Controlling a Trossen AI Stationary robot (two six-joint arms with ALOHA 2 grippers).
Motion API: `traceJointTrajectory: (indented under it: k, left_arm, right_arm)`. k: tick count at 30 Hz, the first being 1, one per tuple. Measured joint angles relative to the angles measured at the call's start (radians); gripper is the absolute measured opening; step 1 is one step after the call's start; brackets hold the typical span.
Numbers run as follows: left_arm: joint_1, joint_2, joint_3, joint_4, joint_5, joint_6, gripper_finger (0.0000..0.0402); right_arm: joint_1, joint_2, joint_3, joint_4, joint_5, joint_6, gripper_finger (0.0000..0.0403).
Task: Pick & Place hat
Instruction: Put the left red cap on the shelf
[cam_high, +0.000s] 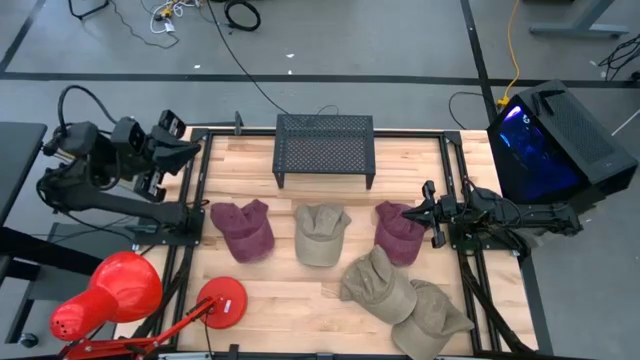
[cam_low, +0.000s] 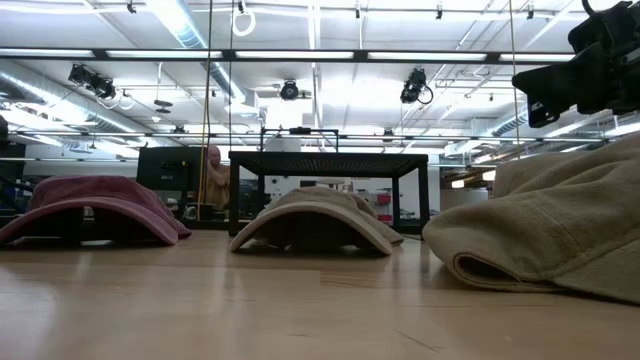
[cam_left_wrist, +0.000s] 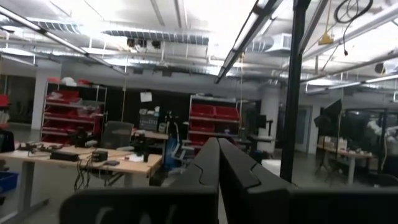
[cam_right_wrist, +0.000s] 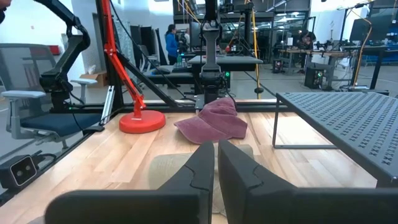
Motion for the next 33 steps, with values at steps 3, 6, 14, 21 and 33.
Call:
traceJointTrajectory:
  k: [3, 6, 14, 21, 33]
  left_arm:
    - [0.0, 0.032, 0.058, -0.062, 0.0, 0.001, 0.0001]
    - [0.0, 0.059, 0.112, -0.119, 0.0, 0.021, 0.0001]
    - [0.0, 0.114, 0.22, -0.232, 0.033, 0.088, 0.0002]
    - [0.0, 0.13, 0.233, -0.324, 0.027, 0.081, 0.0002]
    - [0.0, 0.166, 0.232, -0.484, 0.013, 0.082, 0.0002]
  right_arm:
    - [0.0, 0.0, 0.0, 0.0, 0.0, 0.0, 0.0027]
    - [0.0, 0.0, 0.0, 0.0, 0.0, 0.0, 0.0027]
    - [0.0, 0.0, 0.0, 0.0, 0.0, 0.0, 0.0027]
    - [0.0, 0.0, 0.0, 0.0, 0.0, 0.0, 0.0027]
    - [0.0, 0.0, 0.0, 0.0, 0.0, 0.0, 0.0027]
